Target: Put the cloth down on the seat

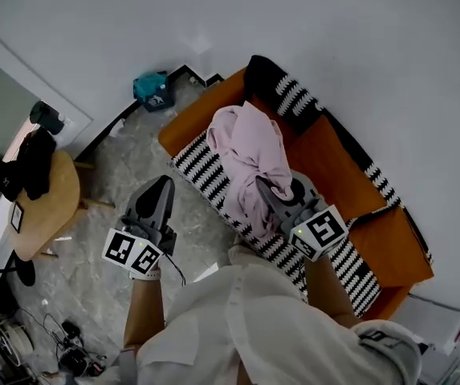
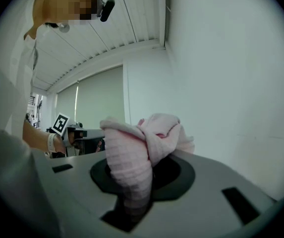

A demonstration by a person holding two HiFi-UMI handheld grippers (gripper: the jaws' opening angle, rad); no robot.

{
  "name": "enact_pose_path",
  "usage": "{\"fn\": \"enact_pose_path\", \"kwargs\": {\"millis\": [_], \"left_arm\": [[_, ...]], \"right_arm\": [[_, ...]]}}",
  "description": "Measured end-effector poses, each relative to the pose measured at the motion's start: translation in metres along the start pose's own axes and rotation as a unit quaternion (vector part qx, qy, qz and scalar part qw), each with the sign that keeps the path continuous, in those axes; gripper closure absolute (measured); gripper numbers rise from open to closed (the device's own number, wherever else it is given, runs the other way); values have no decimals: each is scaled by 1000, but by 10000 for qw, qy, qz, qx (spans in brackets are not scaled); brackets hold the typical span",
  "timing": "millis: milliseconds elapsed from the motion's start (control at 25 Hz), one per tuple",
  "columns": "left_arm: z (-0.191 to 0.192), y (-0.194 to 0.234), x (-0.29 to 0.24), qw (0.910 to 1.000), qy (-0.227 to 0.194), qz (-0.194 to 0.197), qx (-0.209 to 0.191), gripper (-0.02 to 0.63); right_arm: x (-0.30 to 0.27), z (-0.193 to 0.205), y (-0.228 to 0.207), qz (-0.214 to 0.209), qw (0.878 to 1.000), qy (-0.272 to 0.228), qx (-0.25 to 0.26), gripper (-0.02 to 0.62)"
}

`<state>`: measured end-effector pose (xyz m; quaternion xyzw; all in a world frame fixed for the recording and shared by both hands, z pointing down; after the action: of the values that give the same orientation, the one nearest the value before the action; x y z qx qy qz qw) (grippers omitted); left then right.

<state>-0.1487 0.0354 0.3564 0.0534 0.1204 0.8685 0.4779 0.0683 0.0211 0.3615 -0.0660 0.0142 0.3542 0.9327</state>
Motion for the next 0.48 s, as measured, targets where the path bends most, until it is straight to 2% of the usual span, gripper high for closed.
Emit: {"fn": "enact_pose_path", "kwargs": {"millis": [120, 320, 480], "left_arm": [[-4, -3, -18, 9999, -55, 116, -116, 574], [-11, 23, -86, 9995, 105, 232, -194, 574], [-5, 52, -128, 9989, 156, 427, 60, 574]], "right_arm": [[-7, -2, -11, -47, 10000, -4, 44, 489], [-52, -7, -70, 68, 9999, 74, -40, 489], [-81, -5, -102, 185, 9996, 217, -36, 490]]}}
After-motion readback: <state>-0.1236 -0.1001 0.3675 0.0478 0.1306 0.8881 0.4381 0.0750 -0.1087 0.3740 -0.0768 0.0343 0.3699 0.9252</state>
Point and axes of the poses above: the fingertips, and each gripper's own axes: x backward along the fingers, y to its left, z out of its underside, the point moved 2 cm from there along x, backward along the fingers, and after that the axes turned 1 degree about -z, right-handed, at the moved point
